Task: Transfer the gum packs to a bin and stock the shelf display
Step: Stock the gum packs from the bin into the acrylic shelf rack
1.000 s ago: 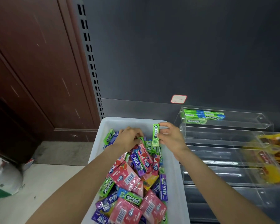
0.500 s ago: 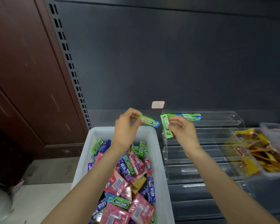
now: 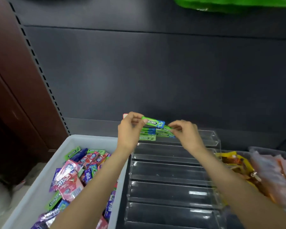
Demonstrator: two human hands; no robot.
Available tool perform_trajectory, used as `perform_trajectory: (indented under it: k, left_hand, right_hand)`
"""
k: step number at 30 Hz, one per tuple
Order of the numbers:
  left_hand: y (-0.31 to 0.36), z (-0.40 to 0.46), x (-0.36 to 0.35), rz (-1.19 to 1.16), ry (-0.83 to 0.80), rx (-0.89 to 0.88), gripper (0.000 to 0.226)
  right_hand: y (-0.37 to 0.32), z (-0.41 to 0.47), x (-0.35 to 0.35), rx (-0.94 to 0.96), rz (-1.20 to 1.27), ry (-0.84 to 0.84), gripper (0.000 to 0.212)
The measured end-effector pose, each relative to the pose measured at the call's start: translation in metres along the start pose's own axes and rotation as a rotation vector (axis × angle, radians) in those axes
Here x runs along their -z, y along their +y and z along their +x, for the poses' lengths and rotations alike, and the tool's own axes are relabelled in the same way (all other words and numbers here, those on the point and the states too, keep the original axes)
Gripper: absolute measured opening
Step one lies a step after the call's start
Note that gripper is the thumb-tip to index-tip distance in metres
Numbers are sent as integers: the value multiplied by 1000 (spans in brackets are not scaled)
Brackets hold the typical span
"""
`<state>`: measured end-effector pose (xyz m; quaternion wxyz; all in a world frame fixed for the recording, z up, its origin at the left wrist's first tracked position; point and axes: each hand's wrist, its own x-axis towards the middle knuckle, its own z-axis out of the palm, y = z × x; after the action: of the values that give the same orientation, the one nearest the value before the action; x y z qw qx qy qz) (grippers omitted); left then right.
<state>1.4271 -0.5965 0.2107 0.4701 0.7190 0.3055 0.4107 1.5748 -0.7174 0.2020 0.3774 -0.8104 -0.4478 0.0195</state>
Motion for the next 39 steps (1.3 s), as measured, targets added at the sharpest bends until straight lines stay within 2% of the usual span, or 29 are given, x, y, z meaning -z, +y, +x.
perform_trajectory:
  k: [10,20,26,29,32,34,36,39]
  left_hand:
    - [4,-12,-5,-17,109,36,8]
    - [3,-8,6,10,101,28,8]
    - [1,-4,3,-27,67,41,9]
    - [4,-4,1,-43,63,41,13]
    - [7,-4,-3,-54,38,45,14]
    - [8,-2,-10,-52,6,50,13]
    - [8,0,-17,-35,-45,49,9]
    - [1,2,-19,113,-149,19,10]
  right_hand:
    - [15,24,-11,53,-68,-248,19]
    - [22,30,-25,112,-148,-221,9]
    - [20,36,-24,110,-156,-288,7]
    - [15,33,-18,92,-43,-246,13]
    - [7,22,-5,12,373,-126,18]
    - [2,16,3,-6,564,-192,17]
    - [2,13,6,45,574,-240,21]
    - [12,15,7,31,431,-111,20]
